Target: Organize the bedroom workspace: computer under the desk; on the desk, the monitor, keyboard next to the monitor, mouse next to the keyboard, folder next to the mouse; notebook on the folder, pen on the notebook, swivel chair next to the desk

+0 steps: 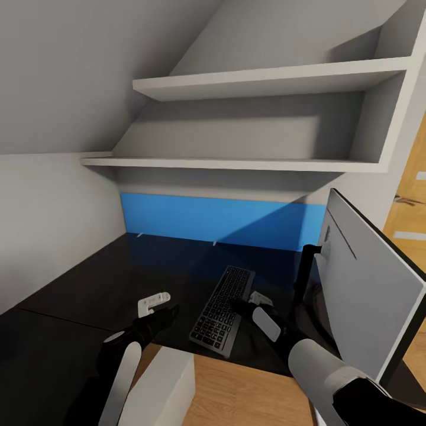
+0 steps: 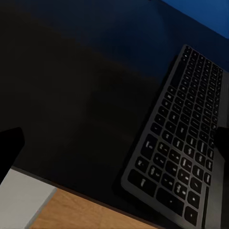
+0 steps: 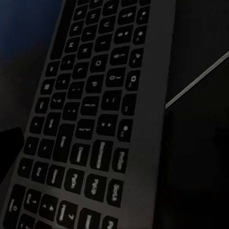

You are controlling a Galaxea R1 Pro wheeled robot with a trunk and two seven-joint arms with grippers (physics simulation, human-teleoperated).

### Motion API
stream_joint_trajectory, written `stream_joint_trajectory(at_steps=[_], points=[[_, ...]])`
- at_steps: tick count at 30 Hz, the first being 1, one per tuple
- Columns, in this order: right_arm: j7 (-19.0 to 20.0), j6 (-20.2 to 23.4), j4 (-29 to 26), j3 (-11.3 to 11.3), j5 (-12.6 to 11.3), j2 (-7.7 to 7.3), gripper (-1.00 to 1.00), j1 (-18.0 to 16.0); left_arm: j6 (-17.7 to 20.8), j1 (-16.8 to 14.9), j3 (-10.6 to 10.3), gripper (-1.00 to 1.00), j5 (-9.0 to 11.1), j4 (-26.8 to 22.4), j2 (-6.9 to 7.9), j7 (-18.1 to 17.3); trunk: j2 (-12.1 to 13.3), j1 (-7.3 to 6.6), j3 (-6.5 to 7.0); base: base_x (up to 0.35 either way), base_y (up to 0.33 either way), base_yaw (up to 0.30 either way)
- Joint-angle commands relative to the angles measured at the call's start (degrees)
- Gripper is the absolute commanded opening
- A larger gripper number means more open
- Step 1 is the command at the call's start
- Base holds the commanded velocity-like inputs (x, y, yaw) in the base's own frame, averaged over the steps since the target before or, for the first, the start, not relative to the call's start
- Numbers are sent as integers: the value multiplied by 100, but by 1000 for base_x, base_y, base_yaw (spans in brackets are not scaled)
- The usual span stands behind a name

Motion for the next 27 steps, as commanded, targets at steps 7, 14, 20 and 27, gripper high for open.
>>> stream_joint_trajectory(at_steps=[7,14,20,27], points=[[-27,11,-17,37,-43,-6,100,-5,17,-4,-3,100,60,-7,0,53,-4,0,-7,0,0,0],[-27,11,-17,37,-43,-6,100,-5,17,-4,-3,100,60,-7,0,59,-4,0,-7,38,0,0],[-30,10,-17,37,-43,-6,100,-5,17,-4,-3,100,60,-7,0,58,-4,0,-7,185,0,0],[-34,11,-17,43,-43,-1,100,-5,22,-4,-2,100,72,-7,7,45,-4,0,-7,54,0,0]])
